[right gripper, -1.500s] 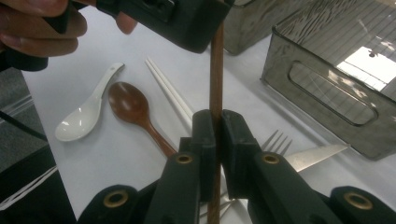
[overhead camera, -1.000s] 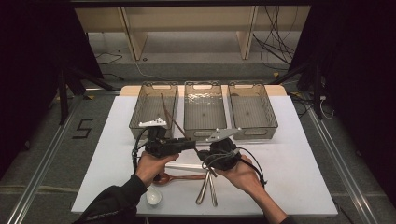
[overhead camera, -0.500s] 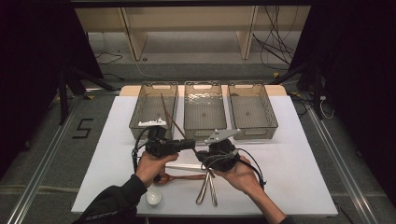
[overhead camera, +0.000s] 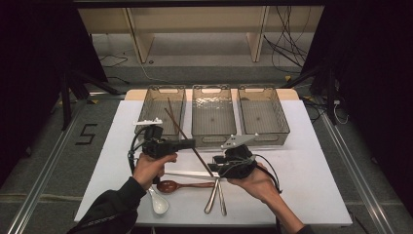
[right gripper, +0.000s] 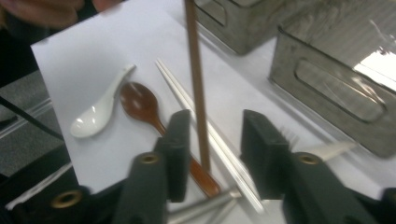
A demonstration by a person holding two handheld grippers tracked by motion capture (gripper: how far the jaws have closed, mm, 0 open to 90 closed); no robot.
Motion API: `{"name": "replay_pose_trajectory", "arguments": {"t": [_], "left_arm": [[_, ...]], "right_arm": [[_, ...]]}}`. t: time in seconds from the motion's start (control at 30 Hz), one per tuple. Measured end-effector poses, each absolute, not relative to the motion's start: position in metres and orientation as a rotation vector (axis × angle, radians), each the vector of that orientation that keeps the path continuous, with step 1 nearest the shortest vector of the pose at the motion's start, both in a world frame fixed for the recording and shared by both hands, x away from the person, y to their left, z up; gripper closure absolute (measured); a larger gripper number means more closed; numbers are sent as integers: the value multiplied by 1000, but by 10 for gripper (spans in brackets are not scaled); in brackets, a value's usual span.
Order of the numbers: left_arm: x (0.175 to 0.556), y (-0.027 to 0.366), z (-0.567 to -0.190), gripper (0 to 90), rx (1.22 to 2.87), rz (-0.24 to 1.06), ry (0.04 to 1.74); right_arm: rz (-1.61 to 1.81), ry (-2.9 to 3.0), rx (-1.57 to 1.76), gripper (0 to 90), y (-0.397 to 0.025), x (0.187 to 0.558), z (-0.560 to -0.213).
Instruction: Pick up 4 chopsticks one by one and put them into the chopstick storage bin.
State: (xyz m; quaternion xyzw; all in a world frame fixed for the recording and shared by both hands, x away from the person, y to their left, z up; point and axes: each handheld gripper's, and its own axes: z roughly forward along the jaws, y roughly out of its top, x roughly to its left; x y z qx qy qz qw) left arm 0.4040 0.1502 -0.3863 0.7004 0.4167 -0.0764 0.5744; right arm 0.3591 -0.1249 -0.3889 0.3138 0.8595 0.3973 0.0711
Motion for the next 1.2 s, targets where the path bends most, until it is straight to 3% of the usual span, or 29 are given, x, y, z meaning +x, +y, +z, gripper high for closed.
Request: {"name": "replay_pose_trajectory", "arguments": {"t": [0.43, 1.2], "left_arm": [[422, 186, -372, 841, 1613, -97, 1049], [469, 236, -345, 840, 1533, -1, 1179]], "right_arm": [[1159, 2568, 1010, 413, -150, 358, -392], [1172, 2509, 1104, 335, -185, 344, -394]]}}
